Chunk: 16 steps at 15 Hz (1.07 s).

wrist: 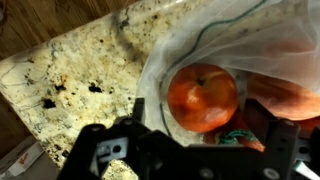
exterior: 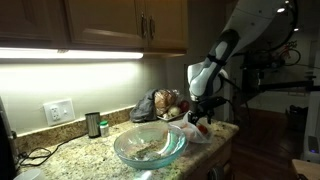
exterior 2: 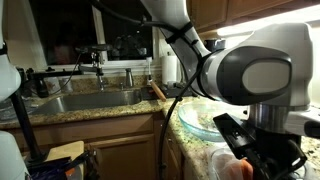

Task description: Remove a peach from the bag and put it in the glass bowl

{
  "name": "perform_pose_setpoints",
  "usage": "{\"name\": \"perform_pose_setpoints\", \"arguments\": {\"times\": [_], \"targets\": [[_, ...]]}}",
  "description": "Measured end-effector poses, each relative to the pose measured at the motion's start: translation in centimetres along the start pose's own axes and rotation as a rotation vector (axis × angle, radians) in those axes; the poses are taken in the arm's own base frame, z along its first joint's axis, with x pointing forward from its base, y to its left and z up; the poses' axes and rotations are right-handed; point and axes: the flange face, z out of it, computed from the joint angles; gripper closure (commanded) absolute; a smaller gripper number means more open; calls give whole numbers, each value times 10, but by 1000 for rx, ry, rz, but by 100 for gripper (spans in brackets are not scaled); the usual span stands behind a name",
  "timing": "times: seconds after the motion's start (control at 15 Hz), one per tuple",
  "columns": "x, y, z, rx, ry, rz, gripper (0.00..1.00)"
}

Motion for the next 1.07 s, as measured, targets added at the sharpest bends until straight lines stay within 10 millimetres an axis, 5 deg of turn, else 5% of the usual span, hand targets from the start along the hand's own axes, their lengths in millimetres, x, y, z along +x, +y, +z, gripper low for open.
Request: {"name": "perform_pose_setpoints", "arguments": {"times": [1.07], "targets": [[5, -3, 9, 6, -9, 14, 0]]}}
